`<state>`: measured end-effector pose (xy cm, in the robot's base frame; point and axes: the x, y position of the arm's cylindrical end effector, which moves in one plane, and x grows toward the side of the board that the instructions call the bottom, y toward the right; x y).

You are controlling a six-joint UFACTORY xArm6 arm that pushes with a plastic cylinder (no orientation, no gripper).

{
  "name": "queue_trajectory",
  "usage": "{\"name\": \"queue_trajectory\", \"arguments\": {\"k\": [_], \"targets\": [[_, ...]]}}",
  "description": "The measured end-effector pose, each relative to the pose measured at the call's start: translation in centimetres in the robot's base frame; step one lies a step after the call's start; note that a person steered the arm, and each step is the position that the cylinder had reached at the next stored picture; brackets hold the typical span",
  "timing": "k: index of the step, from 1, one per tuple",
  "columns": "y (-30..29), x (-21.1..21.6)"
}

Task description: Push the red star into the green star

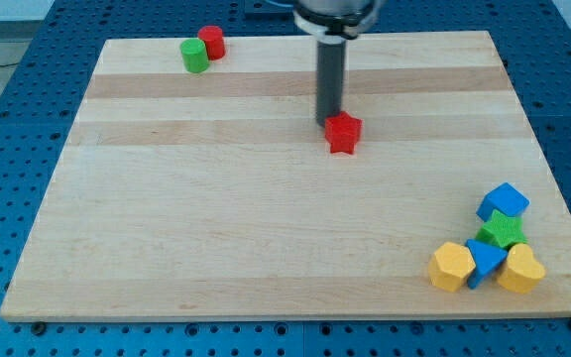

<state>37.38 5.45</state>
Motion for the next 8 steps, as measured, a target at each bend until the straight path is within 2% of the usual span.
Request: {"name": "queue_trajectory", "arguments": {"k": [1, 3, 5, 6, 7, 8], "targets": [[3.9, 1.8], [7.2, 6.6], [8.0, -2.4], [4.4, -4.2], [-1.0, -4.2], [-2.9, -3.5]]}}
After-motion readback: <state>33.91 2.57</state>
